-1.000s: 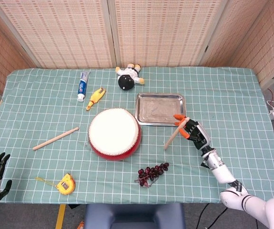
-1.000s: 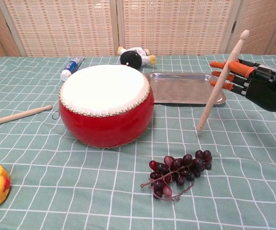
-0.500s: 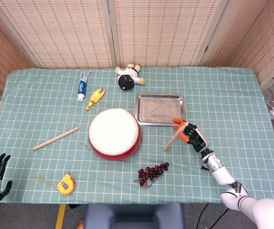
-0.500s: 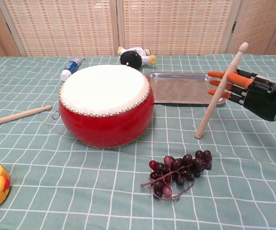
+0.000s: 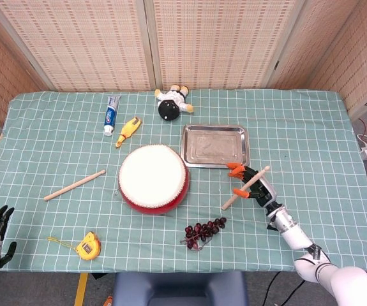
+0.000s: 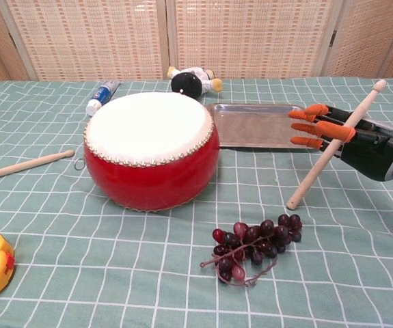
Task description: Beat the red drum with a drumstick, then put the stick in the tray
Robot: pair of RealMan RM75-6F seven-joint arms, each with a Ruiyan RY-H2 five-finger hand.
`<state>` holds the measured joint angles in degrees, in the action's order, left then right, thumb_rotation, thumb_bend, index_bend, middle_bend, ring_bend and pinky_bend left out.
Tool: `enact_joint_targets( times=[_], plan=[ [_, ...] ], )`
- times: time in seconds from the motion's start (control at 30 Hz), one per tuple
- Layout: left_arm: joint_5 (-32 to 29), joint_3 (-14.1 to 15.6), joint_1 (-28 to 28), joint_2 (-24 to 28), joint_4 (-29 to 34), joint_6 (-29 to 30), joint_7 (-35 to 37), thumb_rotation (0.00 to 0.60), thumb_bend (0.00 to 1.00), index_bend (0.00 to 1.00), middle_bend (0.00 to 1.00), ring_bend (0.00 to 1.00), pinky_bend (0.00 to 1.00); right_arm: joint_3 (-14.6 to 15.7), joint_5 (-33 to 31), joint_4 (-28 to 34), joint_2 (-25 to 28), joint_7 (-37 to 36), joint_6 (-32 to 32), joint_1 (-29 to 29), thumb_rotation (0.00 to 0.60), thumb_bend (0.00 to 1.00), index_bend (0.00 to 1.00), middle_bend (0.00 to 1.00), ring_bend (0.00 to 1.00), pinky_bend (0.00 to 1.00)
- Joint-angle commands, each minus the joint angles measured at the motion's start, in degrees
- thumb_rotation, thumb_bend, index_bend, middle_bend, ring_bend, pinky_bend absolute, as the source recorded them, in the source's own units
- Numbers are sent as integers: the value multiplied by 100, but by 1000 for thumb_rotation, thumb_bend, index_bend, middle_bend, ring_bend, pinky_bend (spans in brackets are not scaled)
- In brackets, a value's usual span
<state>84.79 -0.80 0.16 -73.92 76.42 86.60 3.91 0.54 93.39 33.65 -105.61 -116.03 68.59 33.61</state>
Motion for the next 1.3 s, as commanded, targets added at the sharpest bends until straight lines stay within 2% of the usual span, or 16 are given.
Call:
enact_joint_targets(
  times=[0.03, 0.3, 0.6, 0.83, 1.0, 1.3],
  plan=[
    [-10, 4, 6, -10, -29, -16, 26, 600, 368, 0, 0, 0, 0, 85, 79, -41, -66, 36, 38, 29, 600, 128, 428, 215, 162, 207],
    [-38, 13, 28, -47, -136, -42, 131, 600, 368, 0, 0, 0, 0, 283, 265, -26, -156, 243, 117, 127, 600, 127, 433, 225, 185, 225],
    [-51, 20, 45, -91, -253, -65, 233, 600, 369, 0, 0, 0, 0, 403, 250, 1, -297, 402, -137, 191, 600, 127, 499, 296, 265, 317],
    [-59, 19, 49, -121, -321, -87, 294, 600, 368, 0, 0, 0, 0, 486, 268, -21, -451, 600, -304, 264, 600, 124, 545, 348, 346, 427],
    [-72, 14, 48, -155, -379, -110, 345, 600, 369, 0, 0, 0, 0, 484, 217, 0, -522, 820, -381, 262, 600, 123, 606, 441, 481, 565],
    [-50, 3, 40, -198, -467, -104, 426, 600, 370, 0, 0, 0, 0, 394, 86, 69, -600, 1268, -454, 257, 600, 121, 824, 709, 827, 898]
  ],
)
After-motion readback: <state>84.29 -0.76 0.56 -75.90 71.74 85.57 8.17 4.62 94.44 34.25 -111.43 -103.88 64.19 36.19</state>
